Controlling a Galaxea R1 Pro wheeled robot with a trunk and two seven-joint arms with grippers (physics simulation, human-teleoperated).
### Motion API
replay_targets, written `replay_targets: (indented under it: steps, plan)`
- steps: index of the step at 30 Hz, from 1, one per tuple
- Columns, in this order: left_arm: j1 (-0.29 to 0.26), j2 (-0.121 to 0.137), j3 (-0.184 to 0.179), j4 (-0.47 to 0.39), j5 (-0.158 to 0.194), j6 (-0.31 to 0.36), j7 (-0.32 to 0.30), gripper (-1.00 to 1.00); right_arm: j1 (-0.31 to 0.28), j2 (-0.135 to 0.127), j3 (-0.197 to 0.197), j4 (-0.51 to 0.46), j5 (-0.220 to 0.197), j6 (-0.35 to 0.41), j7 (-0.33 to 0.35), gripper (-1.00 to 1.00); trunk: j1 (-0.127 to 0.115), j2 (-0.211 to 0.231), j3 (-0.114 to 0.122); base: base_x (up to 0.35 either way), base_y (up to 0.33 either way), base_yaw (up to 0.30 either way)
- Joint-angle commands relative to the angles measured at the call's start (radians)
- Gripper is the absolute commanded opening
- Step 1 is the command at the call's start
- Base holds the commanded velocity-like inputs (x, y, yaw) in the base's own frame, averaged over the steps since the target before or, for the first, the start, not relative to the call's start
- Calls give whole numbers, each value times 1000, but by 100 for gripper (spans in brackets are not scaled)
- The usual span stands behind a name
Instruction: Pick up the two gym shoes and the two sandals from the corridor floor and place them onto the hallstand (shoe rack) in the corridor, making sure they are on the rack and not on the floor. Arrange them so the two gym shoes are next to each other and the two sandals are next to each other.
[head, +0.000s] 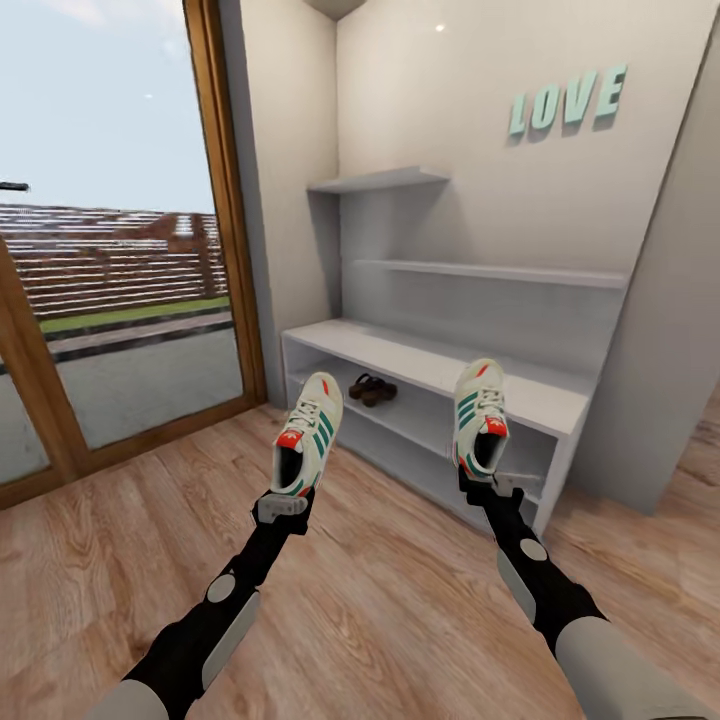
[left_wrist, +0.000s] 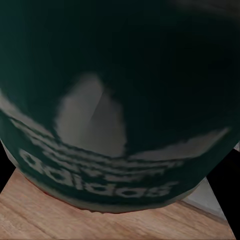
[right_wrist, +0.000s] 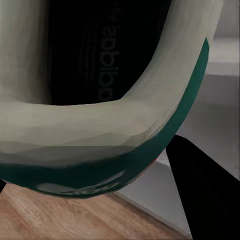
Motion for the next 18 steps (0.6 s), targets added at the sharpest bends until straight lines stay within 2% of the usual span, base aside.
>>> replay_targets:
  steps: [1,18]
  plan:
    - [-1,1,-3,0,10,-3,-4,-100,-1,-1,7,1,-10,-4,-2,-100,0,0,-1,0,0,-300]
    - [-1,1,-3,0,12,-3,-4,-100,-1,-1,7,1,-12,-4,-1,-100,0,0,-1,11,12,-300]
